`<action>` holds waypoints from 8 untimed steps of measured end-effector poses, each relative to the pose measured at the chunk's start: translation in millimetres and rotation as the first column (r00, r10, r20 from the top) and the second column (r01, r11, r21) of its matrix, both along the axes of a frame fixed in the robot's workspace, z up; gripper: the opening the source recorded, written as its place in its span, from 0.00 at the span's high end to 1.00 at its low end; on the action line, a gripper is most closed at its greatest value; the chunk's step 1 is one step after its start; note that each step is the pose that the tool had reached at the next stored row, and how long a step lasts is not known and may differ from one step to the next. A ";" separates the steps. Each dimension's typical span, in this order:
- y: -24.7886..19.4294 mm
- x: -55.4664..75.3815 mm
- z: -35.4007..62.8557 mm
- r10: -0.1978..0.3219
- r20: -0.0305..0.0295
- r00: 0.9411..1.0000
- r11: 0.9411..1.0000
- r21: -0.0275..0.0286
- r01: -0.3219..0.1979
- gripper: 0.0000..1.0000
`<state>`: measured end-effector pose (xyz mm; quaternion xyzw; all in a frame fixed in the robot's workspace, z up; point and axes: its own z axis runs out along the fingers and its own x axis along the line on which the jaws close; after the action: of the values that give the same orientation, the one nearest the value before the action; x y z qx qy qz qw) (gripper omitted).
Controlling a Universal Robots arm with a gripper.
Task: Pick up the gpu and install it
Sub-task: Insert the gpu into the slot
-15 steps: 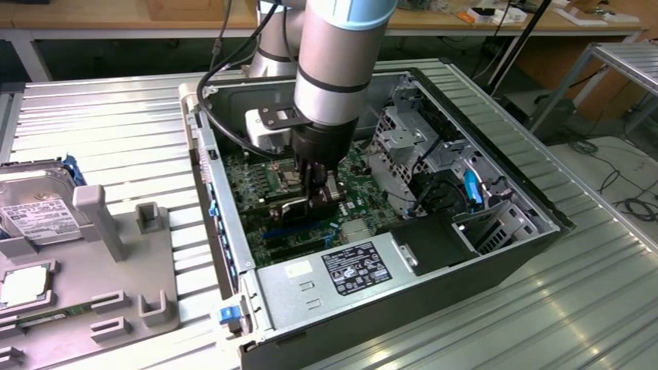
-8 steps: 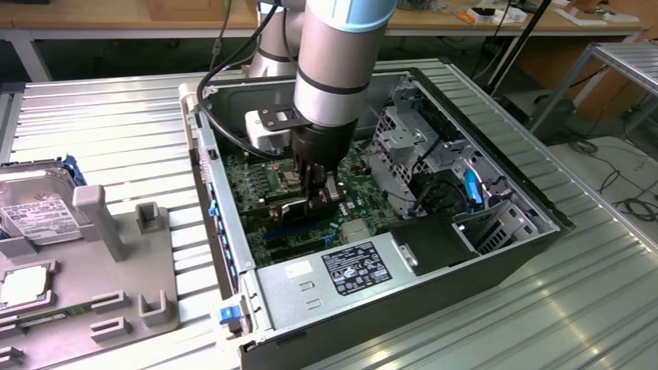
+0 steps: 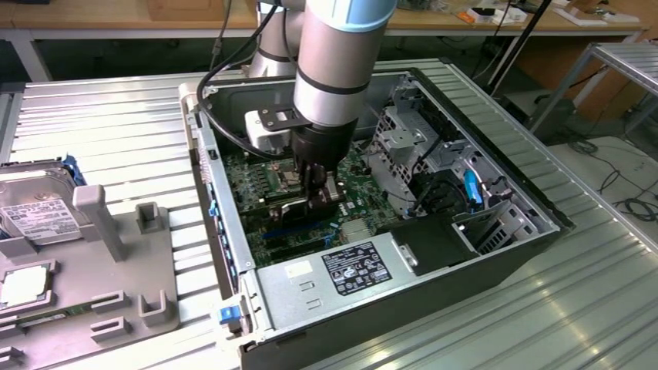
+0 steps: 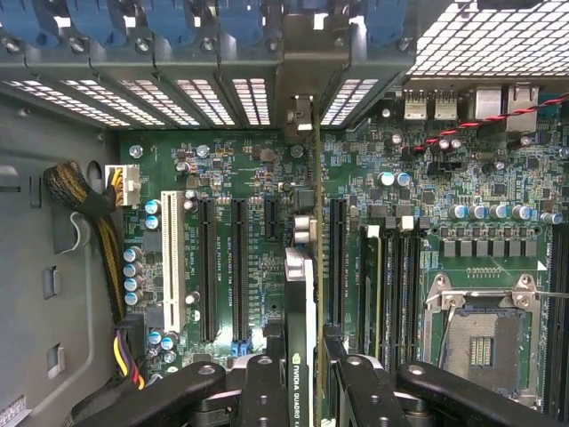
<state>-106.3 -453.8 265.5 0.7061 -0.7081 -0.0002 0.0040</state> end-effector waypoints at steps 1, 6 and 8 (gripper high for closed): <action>0.2 0.0 0.0 0.000 0.000 1.000 1.000 0.000 0.000 0.73; 0.6 -1.2 0.0 0.000 0.000 1.000 1.000 0.000 0.000 0.73; 0.6 -1.4 0.0 0.000 0.000 1.000 1.000 0.000 0.000 0.73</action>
<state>-107.7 -453.2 265.5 0.7062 -0.7080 -0.0001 0.0040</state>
